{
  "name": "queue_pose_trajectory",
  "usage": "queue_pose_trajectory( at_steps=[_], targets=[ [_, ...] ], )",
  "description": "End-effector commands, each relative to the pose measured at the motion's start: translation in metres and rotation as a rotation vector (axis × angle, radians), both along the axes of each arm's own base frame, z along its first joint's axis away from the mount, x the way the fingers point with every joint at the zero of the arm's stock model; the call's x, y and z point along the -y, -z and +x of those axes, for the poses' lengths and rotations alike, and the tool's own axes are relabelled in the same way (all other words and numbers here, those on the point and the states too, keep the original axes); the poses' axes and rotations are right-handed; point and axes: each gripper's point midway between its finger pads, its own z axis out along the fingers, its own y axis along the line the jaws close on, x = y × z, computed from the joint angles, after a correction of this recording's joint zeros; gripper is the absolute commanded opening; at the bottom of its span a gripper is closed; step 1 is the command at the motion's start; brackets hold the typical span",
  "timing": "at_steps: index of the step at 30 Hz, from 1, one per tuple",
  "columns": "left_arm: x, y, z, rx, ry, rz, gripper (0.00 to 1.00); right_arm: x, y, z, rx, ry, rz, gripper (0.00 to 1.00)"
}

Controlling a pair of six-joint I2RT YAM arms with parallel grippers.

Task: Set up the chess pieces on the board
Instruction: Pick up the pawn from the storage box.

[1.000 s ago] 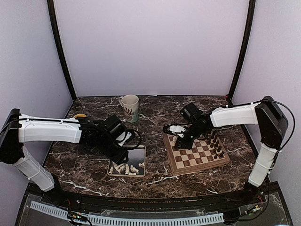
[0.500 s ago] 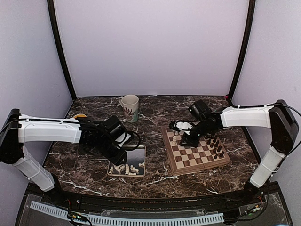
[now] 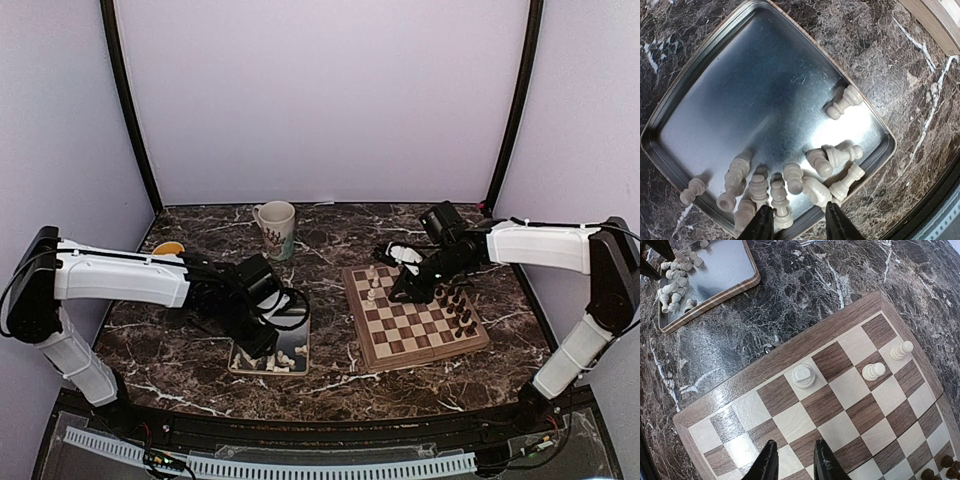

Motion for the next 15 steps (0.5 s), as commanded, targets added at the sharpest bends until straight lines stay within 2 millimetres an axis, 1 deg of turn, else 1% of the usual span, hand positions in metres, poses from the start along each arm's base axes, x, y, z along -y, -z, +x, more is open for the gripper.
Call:
queue_pose_trajectory(
  at_steps=[1, 6, 15],
  targets=[
    [0.012, -0.003, 0.01, 0.028, 0.03, 0.004, 0.38, 0.001, -0.003, -0.005, -0.009, -0.016, 0.019, 0.26],
    [0.02, 0.004, 0.011, 0.014, 0.047, 0.003, 0.38, 0.002, -0.001, -0.003, -0.007, -0.01, 0.011, 0.26],
    [0.023, 0.023, 0.01, -0.019, 0.059, 0.031, 0.34, 0.003, 0.004, -0.002, -0.015, -0.008, -0.001, 0.26]
  ],
)
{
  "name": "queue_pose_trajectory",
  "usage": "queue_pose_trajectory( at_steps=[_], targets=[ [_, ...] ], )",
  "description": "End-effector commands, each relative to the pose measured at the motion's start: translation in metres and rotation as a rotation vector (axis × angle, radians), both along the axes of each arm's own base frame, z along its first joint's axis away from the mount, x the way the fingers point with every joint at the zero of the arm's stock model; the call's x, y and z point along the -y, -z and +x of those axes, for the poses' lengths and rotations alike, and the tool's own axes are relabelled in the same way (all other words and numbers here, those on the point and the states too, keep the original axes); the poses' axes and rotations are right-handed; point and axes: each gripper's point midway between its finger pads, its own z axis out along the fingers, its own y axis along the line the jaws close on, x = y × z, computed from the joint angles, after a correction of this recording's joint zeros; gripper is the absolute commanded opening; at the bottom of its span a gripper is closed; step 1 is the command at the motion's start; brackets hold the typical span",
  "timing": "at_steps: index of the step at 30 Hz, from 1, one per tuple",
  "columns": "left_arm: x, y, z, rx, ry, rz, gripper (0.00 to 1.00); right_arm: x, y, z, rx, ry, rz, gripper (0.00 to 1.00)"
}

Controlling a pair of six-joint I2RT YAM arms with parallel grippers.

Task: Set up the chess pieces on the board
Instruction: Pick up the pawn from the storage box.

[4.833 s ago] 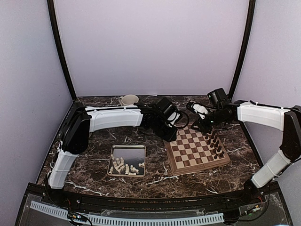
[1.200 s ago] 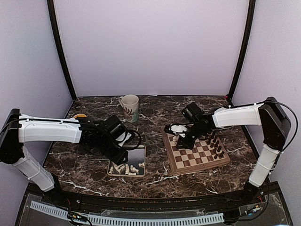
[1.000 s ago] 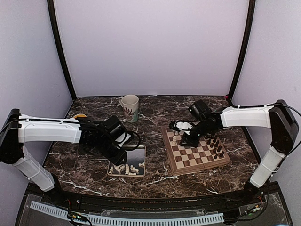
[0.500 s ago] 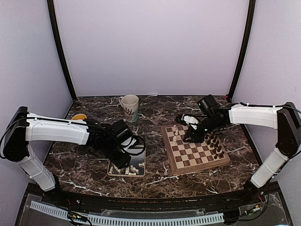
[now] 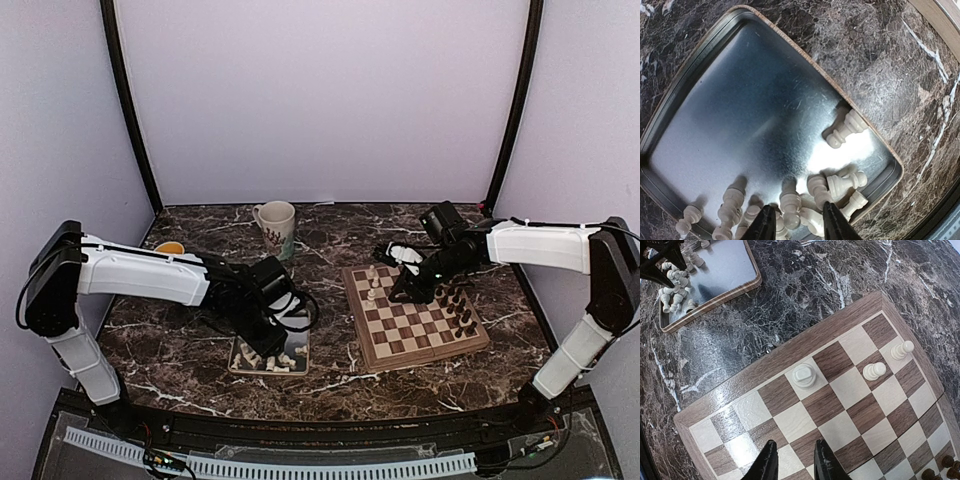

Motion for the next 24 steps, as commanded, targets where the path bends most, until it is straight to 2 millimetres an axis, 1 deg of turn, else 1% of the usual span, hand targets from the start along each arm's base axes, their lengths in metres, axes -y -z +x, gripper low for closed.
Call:
queue_pose_trajectory(
  at_steps=[1, 5, 9, 11, 15, 17, 20, 24],
  targets=[
    [0.007, 0.005, 0.001, -0.006, 0.023, 0.005, 0.33, 0.003, 0.006, -0.002, -0.012, -0.005, -0.009, 0.26],
    [0.008, 0.009, 0.002, -0.005, 0.026, 0.006, 0.31, 0.003, 0.006, -0.001, -0.012, -0.005, -0.008, 0.26],
    [0.012, 0.004, 0.004, 0.003, 0.025, -0.011, 0.32, 0.003, 0.006, -0.001, -0.011, -0.004, -0.01, 0.26],
    [0.013, -0.003, 0.006, 0.023, 0.017, -0.021, 0.33, 0.003, 0.006, -0.001, -0.011, -0.005, -0.008, 0.26],
    [0.016, -0.028, 0.014, 0.083, -0.008, -0.079, 0.34, 0.003, 0.006, -0.001, -0.011, -0.004, -0.009, 0.26],
    [0.013, -0.037, 0.015, 0.103, -0.025, -0.082, 0.34, 0.003, 0.006, -0.001, -0.011, -0.005, -0.01, 0.26],
    [0.0, -0.036, 0.015, 0.105, -0.059, -0.039, 0.34, 0.003, 0.006, -0.001, -0.012, -0.005, -0.01, 0.26],
    [-0.012, -0.021, 0.004, 0.057, -0.071, 0.007, 0.32, 0.003, 0.006, -0.001, -0.011, -0.006, -0.009, 0.26]
  ],
)
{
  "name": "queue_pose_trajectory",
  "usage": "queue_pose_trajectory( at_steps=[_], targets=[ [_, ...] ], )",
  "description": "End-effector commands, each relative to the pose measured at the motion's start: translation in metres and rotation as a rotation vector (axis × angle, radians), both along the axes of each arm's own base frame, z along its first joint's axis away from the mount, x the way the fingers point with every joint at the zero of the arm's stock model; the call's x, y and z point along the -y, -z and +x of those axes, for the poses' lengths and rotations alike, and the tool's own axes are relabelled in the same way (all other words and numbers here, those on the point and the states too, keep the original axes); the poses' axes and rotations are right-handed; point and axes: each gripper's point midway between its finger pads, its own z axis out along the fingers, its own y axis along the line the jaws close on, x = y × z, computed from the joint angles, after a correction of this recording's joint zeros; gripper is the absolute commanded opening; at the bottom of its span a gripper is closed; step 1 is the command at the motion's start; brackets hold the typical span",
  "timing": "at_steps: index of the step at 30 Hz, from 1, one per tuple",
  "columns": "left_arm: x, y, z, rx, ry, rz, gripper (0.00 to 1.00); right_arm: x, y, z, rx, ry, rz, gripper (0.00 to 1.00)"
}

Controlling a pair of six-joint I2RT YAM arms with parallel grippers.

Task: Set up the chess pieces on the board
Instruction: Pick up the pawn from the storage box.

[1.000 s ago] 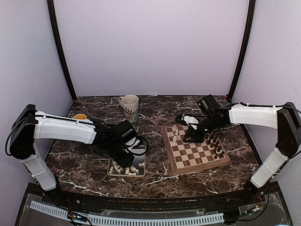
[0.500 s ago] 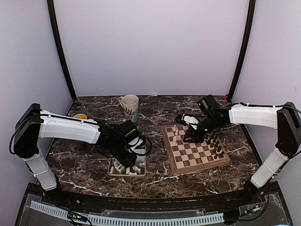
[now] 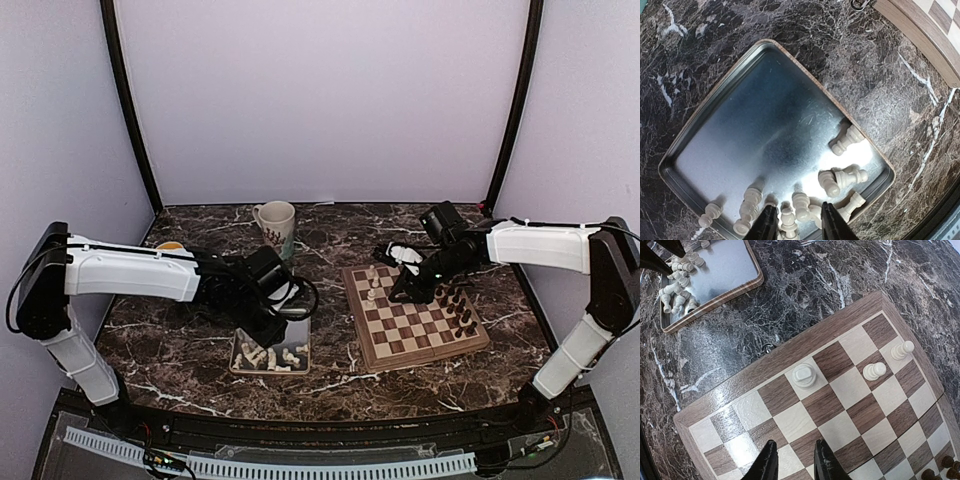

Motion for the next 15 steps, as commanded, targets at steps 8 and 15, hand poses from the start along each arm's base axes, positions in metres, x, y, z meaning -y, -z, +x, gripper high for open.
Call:
queue_pose_trajectory(
  at_steps=[8, 15],
  targets=[
    [-0.018, 0.028, -0.018, -0.094, -0.022, 0.091, 0.32, 0.003, 0.014, -0.003, -0.036, -0.008, -0.02, 0.26],
    [-0.014, 0.036, -0.016, -0.106, -0.006, 0.105, 0.27, 0.003, 0.015, -0.003, -0.04, -0.007, -0.022, 0.26]
  ],
)
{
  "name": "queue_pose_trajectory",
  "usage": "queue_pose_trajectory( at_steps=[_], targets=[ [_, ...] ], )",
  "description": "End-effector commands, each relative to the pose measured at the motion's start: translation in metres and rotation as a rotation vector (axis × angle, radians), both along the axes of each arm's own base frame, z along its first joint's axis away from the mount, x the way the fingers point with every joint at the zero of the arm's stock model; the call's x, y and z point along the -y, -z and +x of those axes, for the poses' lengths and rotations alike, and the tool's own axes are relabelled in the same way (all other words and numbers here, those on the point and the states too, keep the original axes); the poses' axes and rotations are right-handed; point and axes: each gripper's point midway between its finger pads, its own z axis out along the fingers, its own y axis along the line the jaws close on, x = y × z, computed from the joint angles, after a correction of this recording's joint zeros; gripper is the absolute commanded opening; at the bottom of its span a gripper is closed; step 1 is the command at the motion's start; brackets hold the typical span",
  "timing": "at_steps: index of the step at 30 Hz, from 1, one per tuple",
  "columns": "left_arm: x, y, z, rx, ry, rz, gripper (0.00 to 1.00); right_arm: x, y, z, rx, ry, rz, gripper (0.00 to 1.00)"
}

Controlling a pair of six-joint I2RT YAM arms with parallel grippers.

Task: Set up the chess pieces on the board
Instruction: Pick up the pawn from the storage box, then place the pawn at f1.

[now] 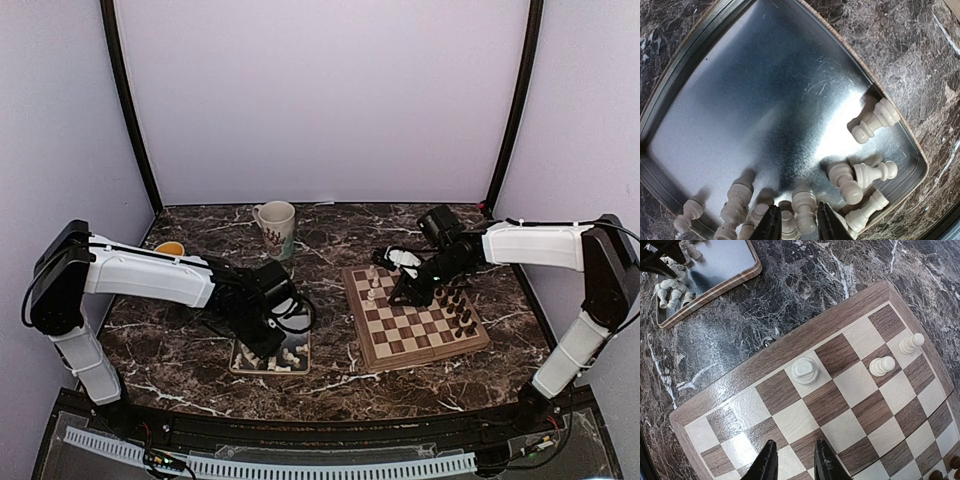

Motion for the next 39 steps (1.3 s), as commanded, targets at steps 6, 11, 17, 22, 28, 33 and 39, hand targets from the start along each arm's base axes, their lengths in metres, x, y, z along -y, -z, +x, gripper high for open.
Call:
queue_pose_trajectory(
  at_steps=[6, 11, 17, 22, 28, 33, 39],
  targets=[
    [0.0, 0.004, -0.003, -0.024, 0.015, 0.022, 0.14, 0.002, 0.004, -0.003, -0.014, -0.009, -0.005, 0.26],
    [0.011, -0.012, 0.012, 0.046, 0.018, -0.01, 0.08, 0.002, 0.003, -0.002, -0.012, -0.008, -0.002, 0.26],
    [0.033, -0.038, 0.034, 0.145, 0.028, -0.083, 0.03, 0.004, -0.001, -0.001, -0.002, -0.001, 0.001, 0.26],
    [0.062, -0.063, 0.05, 0.19, 0.061, -0.157, 0.03, 0.007, -0.009, 0.004, 0.016, 0.019, 0.007, 0.26],
    [0.112, -0.089, 0.067, 0.232, 0.135, -0.306, 0.06, 0.029, -0.05, 0.022, 0.103, 0.1, 0.07, 0.25],
    [0.154, -0.097, 0.07, 0.228, 0.207, -0.417, 0.06, 0.058, -0.09, 0.041, 0.229, 0.213, 0.122, 0.26],
    [0.192, -0.077, 0.063, 0.185, 0.277, -0.436, 0.07, 0.075, -0.096, 0.047, 0.232, 0.26, 0.147, 0.26]
  ],
)
